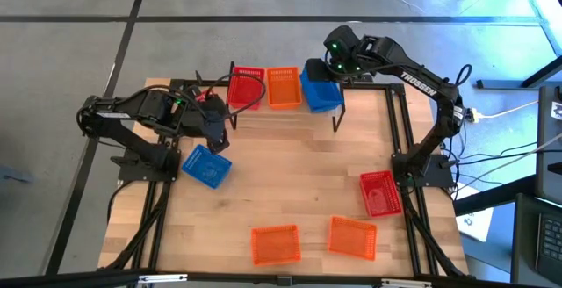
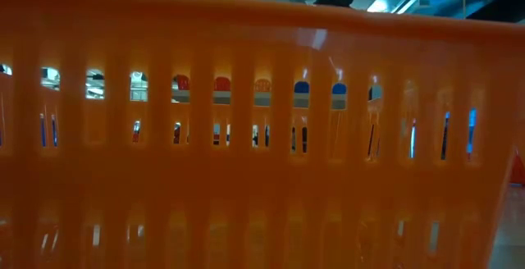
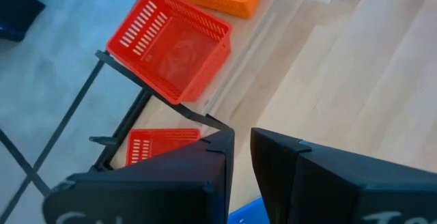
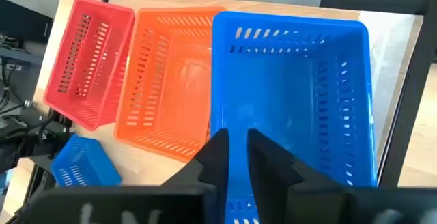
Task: Stack baskets on shelf by color
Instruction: Stack the right blue basket into the blue basket on the shelf
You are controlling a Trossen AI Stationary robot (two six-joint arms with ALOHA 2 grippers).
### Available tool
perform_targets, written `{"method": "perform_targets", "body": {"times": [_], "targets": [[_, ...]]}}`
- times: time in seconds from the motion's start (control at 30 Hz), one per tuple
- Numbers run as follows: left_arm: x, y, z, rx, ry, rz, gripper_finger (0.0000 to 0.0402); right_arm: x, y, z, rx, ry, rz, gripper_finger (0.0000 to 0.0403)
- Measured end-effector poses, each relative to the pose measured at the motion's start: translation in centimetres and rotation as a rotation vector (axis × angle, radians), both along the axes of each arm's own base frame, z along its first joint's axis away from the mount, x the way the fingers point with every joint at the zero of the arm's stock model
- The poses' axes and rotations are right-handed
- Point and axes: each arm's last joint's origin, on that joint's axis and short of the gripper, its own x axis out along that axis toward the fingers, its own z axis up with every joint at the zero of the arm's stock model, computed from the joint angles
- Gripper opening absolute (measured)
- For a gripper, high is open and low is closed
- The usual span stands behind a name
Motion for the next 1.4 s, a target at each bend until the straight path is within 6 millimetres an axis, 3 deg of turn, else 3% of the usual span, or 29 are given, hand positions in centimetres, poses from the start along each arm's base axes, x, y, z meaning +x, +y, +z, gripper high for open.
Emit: {"method": "perform_targets", "body": {"times": [0.23,0.37,0.5,0.63,1.0,1.4], "targets": [[0.0,0.0,0.0,-0.011,0.002,-0.006,0.0041,0.3,-0.3,1.0,-0.088,-0.039,0.072,0.0052],[0.0,0.0,0.0,-0.013,0.002,-0.006,0.0041,1.5,0.7,2.3,-0.175,-0.155,0.255,0.0052],[0.0,0.0,0.0,-0.014,0.001,-0.004,0.0041,2.9,2.2,1.9,-0.151,-0.168,0.347,0.0045],[0.0,0.0,0.0,-0.014,0.000,-0.004,0.0041,4.0,2.8,0.8,-0.141,-0.125,0.391,0.0008],[0.0,0.0,0.0,-0.015,-0.001,-0.002,0.0041,2.9,2.6,-0.5,-0.084,0.046,0.260,0.0003],[0.0,0.0,0.0,-0.014,-0.001,-0.002,0.0041,2.1,2.0,-1.0,-0.046,0.118,0.235,0.0001]]}}
